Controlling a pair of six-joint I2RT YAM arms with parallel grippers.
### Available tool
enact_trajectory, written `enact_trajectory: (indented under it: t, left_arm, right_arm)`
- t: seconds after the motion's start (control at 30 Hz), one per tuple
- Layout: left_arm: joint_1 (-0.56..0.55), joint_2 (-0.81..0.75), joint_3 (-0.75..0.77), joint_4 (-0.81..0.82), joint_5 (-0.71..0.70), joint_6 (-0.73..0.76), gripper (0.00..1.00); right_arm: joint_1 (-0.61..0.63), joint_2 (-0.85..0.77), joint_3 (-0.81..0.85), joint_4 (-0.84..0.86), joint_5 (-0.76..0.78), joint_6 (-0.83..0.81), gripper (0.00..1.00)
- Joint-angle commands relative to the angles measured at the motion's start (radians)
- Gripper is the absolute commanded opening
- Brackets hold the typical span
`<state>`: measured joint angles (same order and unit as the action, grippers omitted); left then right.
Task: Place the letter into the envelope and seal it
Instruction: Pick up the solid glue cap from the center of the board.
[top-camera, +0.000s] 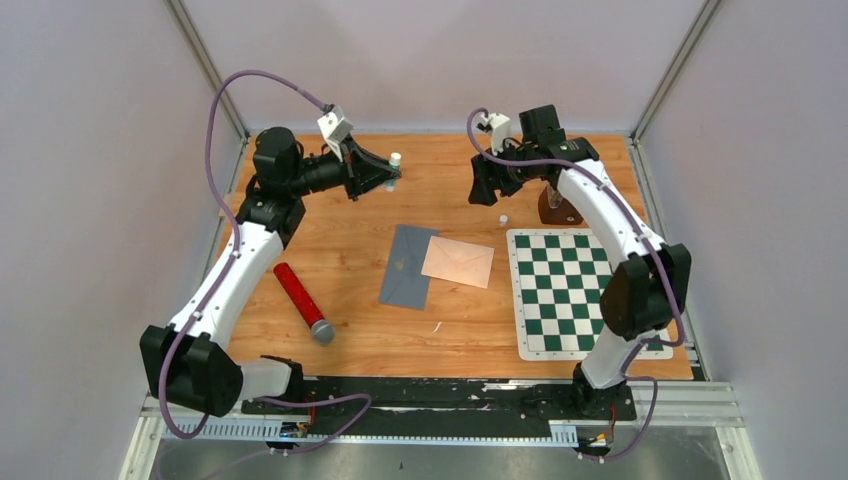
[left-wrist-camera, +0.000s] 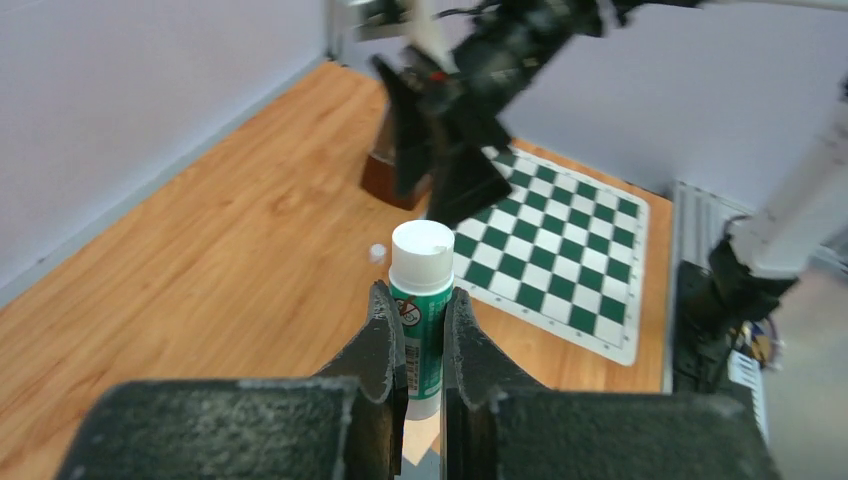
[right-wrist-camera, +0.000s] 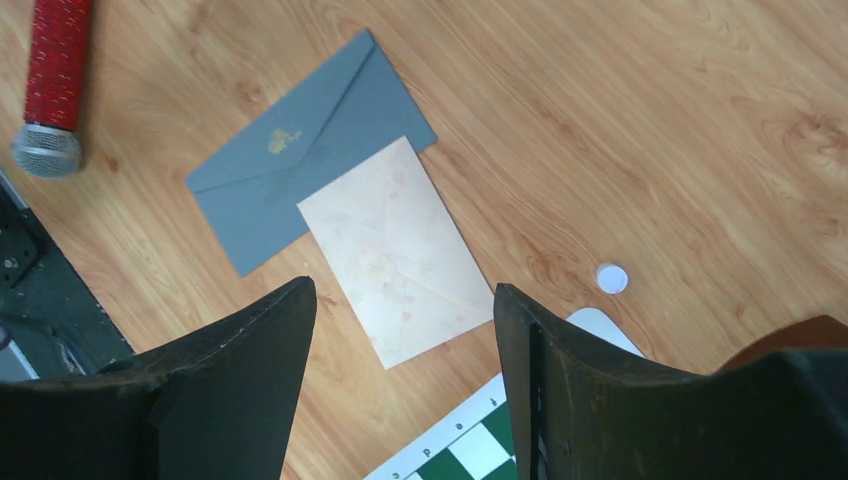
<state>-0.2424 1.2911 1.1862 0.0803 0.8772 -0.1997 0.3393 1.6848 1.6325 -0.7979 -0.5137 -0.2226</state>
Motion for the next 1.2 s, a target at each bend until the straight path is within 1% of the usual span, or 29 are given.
enact_trajectory:
  t: [0.0, 0.13, 0.2, 0.3, 0.4, 0.57, 0.63, 0.93, 1.17]
  left_arm:
    - [0.000, -0.042, -0.011, -0.009, 0.226, 0.022, 0.00]
    - [0.000, -0.049, 0.002, -0.160, 0.266, 0.130, 0.00]
    - [0.000, -0.053, 0.013, -0.273, 0.267, 0.186, 0.00]
    - [0.000, -0.074, 0.011, -0.334, 0.252, 0.249, 0.00]
    - [0.000, -0.092, -0.005, -0.340, 0.240, 0.251, 0.00]
    - [0.000, -0.107, -0.028, -0.335, 0.233, 0.231, 0.00]
    - [0.000, -0.107, -0.034, -0.331, 0.223, 0.221, 0.00]
    - [0.000, -0.102, -0.047, -0.303, 0.213, 0.172, 0.00]
    - [0.000, -0.101, -0.048, -0.321, 0.204, 0.178, 0.00]
  right_arm:
    - [-0.009, 0.109, 0.111, -0.138, -0.021, -0.146, 0.68]
    - [-0.009, 0.201, 0.143, -0.138, 0.121, -0.159, 0.67]
    - [-0.013, 0.243, 0.161, -0.153, 0.179, -0.161, 0.63]
    - [-0.021, 0.283, 0.163, -0.161, 0.237, -0.174, 0.60]
    - [-0.024, 0.322, 0.157, -0.176, 0.293, -0.186, 0.59]
    - [-0.037, 0.366, 0.158, -0.153, 0.383, -0.193, 0.59]
    - [-0.048, 0.390, 0.172, -0.145, 0.397, -0.192, 0.58]
    - [-0.074, 0.495, 0.253, -0.137, 0.382, -0.193, 0.50]
    - [-0.084, 0.534, 0.263, -0.144, 0.345, -0.191, 0.48]
